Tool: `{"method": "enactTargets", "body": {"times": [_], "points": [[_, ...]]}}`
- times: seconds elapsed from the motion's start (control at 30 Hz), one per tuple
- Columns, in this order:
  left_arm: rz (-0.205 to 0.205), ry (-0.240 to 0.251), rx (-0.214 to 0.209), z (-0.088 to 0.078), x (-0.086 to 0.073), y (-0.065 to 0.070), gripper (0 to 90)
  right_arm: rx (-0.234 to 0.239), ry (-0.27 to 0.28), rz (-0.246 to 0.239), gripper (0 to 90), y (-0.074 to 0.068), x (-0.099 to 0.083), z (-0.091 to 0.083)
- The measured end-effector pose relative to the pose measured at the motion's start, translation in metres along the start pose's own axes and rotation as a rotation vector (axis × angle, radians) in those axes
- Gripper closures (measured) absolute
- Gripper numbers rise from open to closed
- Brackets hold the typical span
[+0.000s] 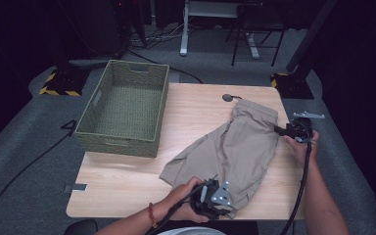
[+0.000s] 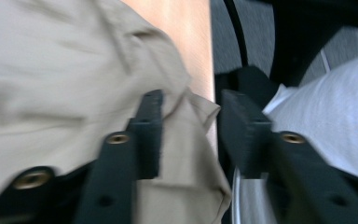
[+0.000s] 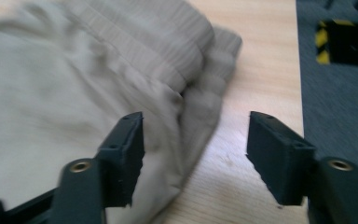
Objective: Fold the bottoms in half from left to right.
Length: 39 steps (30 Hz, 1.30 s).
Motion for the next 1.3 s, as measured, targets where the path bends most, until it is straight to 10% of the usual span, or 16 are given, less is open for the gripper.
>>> {"method": "enactTargets", "body": {"times": [0.1,0.17,0.43,0.6,0.87,1.13,1.3], "points": [[-0.034,0.027,0.076,-0.017,-0.012,-0.024,51.7,-0.01,0.058,-0.033,33.6,-0.003,0.012,-0.011],[-0.045,-0.017,0.203,-0.022,-0.031,-0.054,52.5,-0.019,0.071,-0.066,33.9,-0.006,0.018,-0.012],[-0.126,-0.125,0.206,-0.001,-0.08,-0.099,61.7,-0.023,0.017,-0.12,45.1,-0.02,0.026,0.014],[-0.124,-0.131,0.138,0.007,-0.084,-0.09,60.1,0.013,0.016,-0.065,46.5,-0.016,0.027,0.033],[-0.145,-0.085,0.079,0.005,-0.089,-0.071,67.9,-0.133,-0.075,-0.063,48.3,0.009,0.016,0.048],[-0.148,-0.06,0.074,0.007,-0.089,-0.045,73.0,-0.185,-0.122,0.131,40.9,0.022,0.009,0.055],[-0.089,-0.077,0.085,-0.004,-0.085,-0.033,54.9,-0.191,-0.082,0.001,36.5,0.004,0.023,0.041]]}}
Point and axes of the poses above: each handheld gripper's, and its own axes: z roughly forward along the jaws, x roughly out of its top, y roughly to its right, the point moved 10 cm from there along z, roughly forward along the jaws, and after that the axes turned 4 degrees about -z, right-handed, at the moved point
